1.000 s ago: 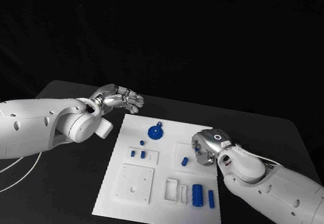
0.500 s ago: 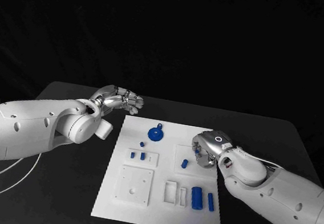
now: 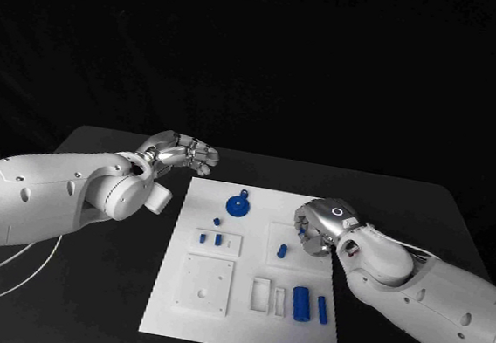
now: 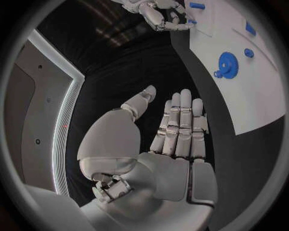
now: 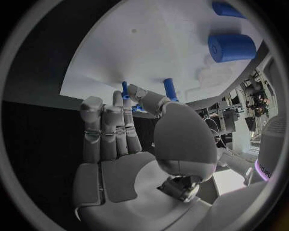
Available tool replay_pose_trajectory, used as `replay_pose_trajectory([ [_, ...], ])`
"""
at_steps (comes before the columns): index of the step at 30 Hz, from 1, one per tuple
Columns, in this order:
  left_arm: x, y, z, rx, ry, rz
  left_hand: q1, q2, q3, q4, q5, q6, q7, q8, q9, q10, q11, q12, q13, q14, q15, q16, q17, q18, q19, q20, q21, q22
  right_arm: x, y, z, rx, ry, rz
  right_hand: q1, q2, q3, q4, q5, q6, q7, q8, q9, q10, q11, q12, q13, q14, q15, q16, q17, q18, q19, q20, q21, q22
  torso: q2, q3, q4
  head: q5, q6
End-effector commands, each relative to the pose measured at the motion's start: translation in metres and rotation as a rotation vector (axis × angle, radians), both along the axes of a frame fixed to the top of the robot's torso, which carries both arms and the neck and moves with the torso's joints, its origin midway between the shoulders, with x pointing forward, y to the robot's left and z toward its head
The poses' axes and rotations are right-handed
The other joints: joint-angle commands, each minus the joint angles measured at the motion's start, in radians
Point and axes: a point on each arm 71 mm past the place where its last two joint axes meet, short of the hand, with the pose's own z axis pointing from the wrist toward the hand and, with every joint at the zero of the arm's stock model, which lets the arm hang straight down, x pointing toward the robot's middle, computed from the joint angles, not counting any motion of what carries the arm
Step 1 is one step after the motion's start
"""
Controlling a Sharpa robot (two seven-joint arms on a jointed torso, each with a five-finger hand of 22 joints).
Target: Assemble the parts on the task board
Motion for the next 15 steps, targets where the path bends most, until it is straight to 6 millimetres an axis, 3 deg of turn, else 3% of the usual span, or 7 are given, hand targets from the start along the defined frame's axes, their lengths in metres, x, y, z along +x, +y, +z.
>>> replay_pose_trajectory([
  [1, 0.0, -0.001, 0.002, -0.009, -0.004, -0.005, -0.005, 0.001, -0.005, 0.001, -0.001, -0.007, -0.003, 0.006, -0.002, 0.001, 0.0, -0.001, -0.002, 0.007, 0.002, -0.004, 0.002, 0.009, 0.006, 0.002, -0.003, 0.002, -0.002, 0.002, 0.006, 0.015, -0.007, 0.01, -0.002, -0.001, 0.005, 0.003, -0.004, 0.005, -0.001, 0.002, 0.002, 0.03, -0.006, 0.004, 0.003, -0.007, -0.014, 0.005, 0.001, 0.113, 0.0, -0.004, 0.005, 0.021, 0.0, 0.0009, -0.0016, 0.0, 0.0],
  [9, 0.0, -0.001, 0.002, -0.009, -0.004, -0.004, -0.005, 0.001, -0.006, 0.001, -0.001, -0.009, -0.003, 0.006, -0.002, 0.0, 0.0, -0.001, -0.002, 0.008, 0.002, -0.006, 0.003, 0.008, 0.007, 0.001, -0.004, 0.002, -0.004, 0.002, 0.023, 0.057, -0.018, 0.011, -0.002, -0.002, 0.005, 0.004, -0.004, 0.006, -0.001, 0.002, 0.002, 0.031, -0.006, 0.005, 0.004, -0.007, -0.014, 0.005, 0.002, 0.113, 0.0, -0.004, 0.006, 0.021, 0.0, 0.0004, -0.0003, -0.002, 0.001],
  [15, 0.001, 0.0, 0.002, -0.007, -0.007, 0.0, -0.005, 0.001, -0.006, 0.001, -0.001, -0.009, -0.003, 0.006, -0.002, 0.0, 0.0, -0.001, -0.003, 0.008, 0.002, -0.006, 0.004, 0.008, 0.007, 0.001, -0.004, 0.002, -0.012, 0.015, 0.033, 0.109, -0.01, 0.044, -0.002, -0.002, 0.005, 0.005, -0.004, 0.006, -0.001, 0.002, 0.002, 0.031, -0.007, 0.005, 0.004, -0.007, -0.014, 0.005, 0.002, 0.113, 0.0, -0.004, 0.006, 0.021, -0.001, 0.0, -0.0007, 0.003, 0.002],
])
